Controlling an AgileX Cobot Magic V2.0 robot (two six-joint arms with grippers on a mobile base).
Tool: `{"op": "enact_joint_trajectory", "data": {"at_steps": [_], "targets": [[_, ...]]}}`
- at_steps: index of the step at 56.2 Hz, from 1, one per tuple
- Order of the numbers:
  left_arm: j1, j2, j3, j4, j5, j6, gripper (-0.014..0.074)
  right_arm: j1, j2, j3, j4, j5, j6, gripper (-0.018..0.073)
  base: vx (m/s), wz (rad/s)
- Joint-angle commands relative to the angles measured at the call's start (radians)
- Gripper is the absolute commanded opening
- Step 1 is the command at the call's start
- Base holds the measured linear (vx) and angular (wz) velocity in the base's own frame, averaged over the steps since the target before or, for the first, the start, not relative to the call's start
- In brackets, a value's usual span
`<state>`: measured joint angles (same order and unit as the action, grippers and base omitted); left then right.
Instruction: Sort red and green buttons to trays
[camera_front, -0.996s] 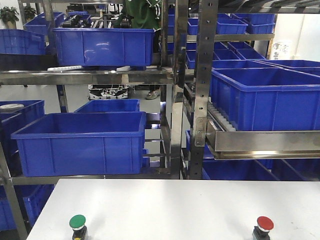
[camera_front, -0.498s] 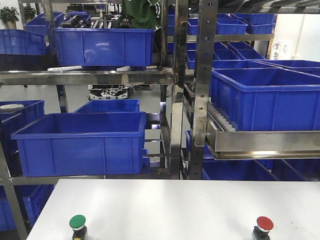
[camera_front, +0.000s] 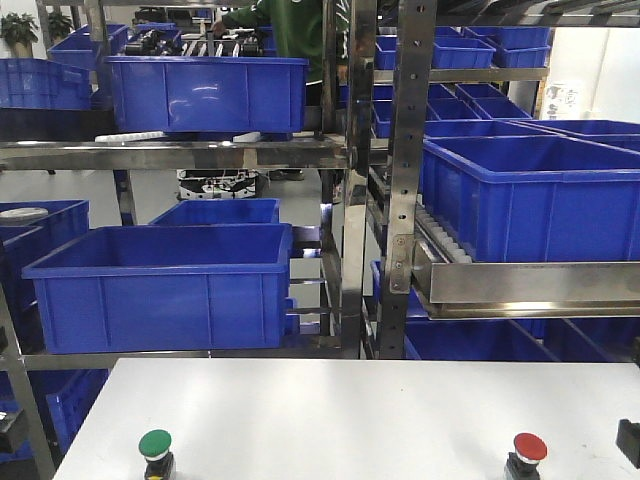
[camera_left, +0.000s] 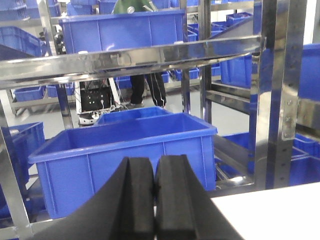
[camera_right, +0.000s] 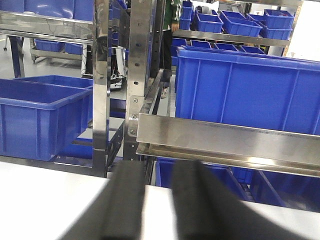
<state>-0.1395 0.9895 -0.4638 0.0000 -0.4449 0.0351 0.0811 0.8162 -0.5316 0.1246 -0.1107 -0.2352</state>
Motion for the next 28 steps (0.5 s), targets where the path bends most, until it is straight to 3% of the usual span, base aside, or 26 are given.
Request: {"op": "enact_joint_trajectory", "data": {"at_steps": [1,5,10,20,28], "targets": [[0.0,-0.006,-0.035,-0.006,-0.095,-0.006,0.0368,-0.004,0.008,-0.038,-0.006,-0.111,0.0,0.0475,0.0,0.0],[0.0,-0.006,-0.035,-0.006,-0.095,-0.006,0.0461,-0.004,0.028,-0.038,-0.006,-0.144,-0.001,0.0622,0.0,0.0],[0.0,-0.006,-0.035,-0.006,-0.095,-0.006,0.0539,-0.004,0.034,-0.038,-0.006,-0.162,-0.004,0.0731,0.0,0.0],[0.0,-0.006,-0.035,-0.006,-0.093,-0.006,0.0561,-0.004,0.084,-0.012,-0.01,-0.205,0.022,0.0712,0.0,0.0],[0.0,-0.002,-0.034,-0.006,-0.086,-0.006,0.055,-0.004,0.284,0.121,-0.007,-0.426,0.06,0.0652,0.0,0.0]]}}
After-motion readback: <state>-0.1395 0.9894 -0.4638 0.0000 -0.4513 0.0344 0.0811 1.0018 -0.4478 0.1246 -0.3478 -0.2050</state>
